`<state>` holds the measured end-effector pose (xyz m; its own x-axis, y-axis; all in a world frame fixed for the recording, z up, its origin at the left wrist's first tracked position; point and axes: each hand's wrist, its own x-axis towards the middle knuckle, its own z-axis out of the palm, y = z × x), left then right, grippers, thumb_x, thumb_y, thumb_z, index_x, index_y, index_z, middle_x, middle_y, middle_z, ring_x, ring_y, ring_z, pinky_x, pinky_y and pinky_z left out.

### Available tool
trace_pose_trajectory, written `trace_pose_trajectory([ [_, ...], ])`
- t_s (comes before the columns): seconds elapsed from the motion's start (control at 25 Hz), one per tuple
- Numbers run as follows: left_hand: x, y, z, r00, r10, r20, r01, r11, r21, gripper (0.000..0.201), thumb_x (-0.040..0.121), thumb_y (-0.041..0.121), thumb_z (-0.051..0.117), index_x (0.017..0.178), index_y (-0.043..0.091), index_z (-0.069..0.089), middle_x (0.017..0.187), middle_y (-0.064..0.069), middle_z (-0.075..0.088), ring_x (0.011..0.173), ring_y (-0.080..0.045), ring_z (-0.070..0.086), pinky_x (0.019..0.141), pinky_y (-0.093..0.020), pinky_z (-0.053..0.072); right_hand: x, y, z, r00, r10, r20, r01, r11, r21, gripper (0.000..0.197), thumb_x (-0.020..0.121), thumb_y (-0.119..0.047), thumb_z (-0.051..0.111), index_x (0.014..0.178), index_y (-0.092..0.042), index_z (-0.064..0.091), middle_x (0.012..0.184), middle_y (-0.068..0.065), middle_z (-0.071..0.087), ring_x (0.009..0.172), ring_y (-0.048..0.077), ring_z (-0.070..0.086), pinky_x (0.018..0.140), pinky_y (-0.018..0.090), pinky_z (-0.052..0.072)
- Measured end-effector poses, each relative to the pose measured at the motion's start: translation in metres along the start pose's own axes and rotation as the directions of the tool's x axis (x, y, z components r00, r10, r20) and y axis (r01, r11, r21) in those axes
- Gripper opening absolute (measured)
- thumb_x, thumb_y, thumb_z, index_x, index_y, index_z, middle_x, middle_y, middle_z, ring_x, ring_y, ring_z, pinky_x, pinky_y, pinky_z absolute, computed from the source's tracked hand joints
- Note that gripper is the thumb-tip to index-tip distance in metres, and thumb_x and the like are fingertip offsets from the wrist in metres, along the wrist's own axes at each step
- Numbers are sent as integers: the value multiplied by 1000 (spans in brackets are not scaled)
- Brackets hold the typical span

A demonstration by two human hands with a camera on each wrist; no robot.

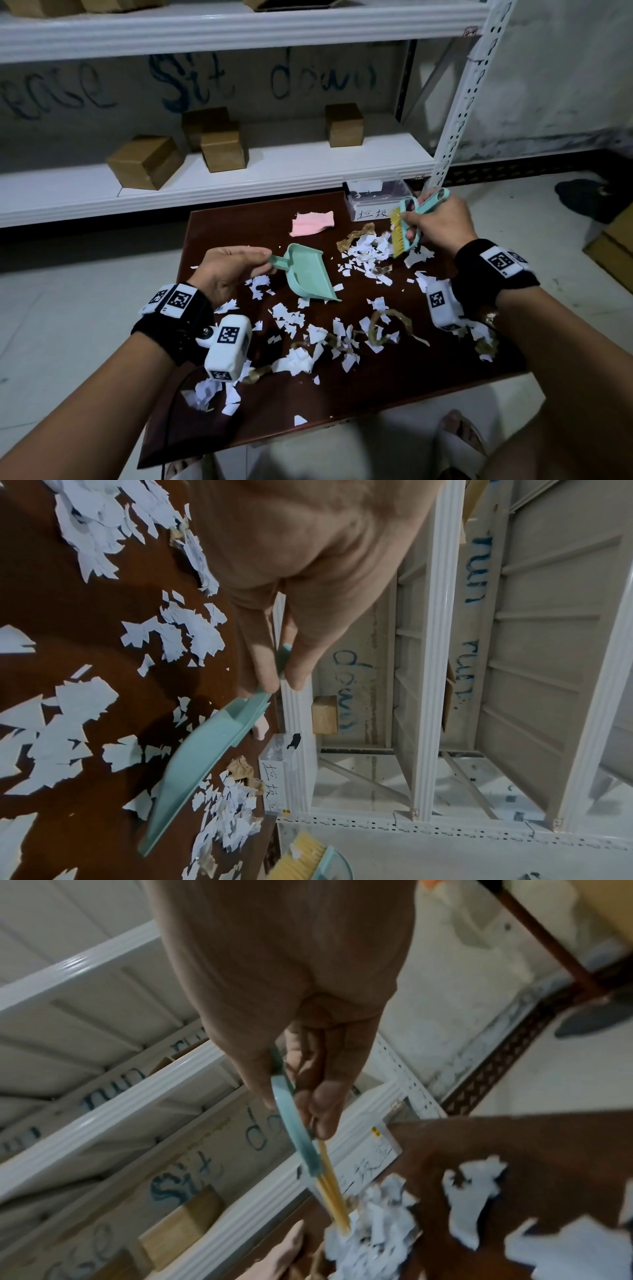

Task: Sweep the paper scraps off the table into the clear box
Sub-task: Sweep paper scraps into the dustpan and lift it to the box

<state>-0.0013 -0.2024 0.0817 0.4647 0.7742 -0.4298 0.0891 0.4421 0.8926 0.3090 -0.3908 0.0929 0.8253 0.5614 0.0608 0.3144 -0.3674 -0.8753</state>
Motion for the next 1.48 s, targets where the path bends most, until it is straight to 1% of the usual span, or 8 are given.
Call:
trace_pose_trajectory([
  [0.12,4,-6,2,999,-38,-26,38,999,-4,6,82,-13,67,88,-14,68,95,-33,69,69,-37,74,73,-30,61,5,10,0,997,66,-35,-64,997,49,13,94,-24,73,87,-14,66,76,10,78,66,27,78,70,48,65],
  [0.24,9,-7,4,998,-42,-36,43,999,16,12,85,-9,67,95,-17,67,96,-34,69,75,-39,74,72,-28,61,11,18,1,995,101,-26,-100,994,34,32,98,-34,55,85,-7,69,75,14,77,69,30,77,72,52,64],
  [0.44,14,-6,7,998,-62,-30,63,997,40,22,86,-7,69,105,-19,66,101,-36,69,96,-45,71,75,-31,61,20,23,-5,991,-115,-64,71,877,-476,30,104,-34,47,107,-7,61,87,17,67,81,37,64,73,42,53],
  [0.6,15,-8,8,998,-47,-37,48,998,44,16,88,-9,66,102,-16,67,103,-36,69,96,-47,70,76,-33,61,22,27,-8,966,-243,-89,123,736,-666,28,101,-36,58,114,-12,64,87,17,68,81,37,64,73,45,57],
  [0.84,18,-9,3,997,-54,-48,56,998,35,11,90,-9,64,98,-15,69,100,-35,70,84,-42,73,73,-32,61,28,33,2,967,-246,-69,150,767,-623,30,99,-32,65,95,-4,72,79,15,66,71,30,59,69,36,53],
  [1.04,19,-7,4,997,-70,-40,71,997,30,16,91,-10,62,104,-18,65,105,-38,67,93,-46,71,73,-33,61,32,40,33,968,-82,237,212,770,-602,39,106,-35,49,91,-4,67,87,16,66,72,28,57,68,32,41],
  [1.24,21,-10,8,997,-67,-35,68,997,27,19,91,-13,58,109,-20,64,111,-38,66,92,-44,71,68,-27,62,22,26,52,937,-78,339,261,804,-535,34,106,-31,53,89,-6,68,70,1,57,59,11,50,51,24,32],
  [1.48,26,-16,13,997,-67,-36,67,997,26,21,91,-15,57,110,-21,63,114,-34,65,94,-46,69,69,-28,62,7,9,72,908,-141,395,329,824,-461,39,105,-31,53,77,-5,61,68,5,54,58,16,46,56,31,32],
])
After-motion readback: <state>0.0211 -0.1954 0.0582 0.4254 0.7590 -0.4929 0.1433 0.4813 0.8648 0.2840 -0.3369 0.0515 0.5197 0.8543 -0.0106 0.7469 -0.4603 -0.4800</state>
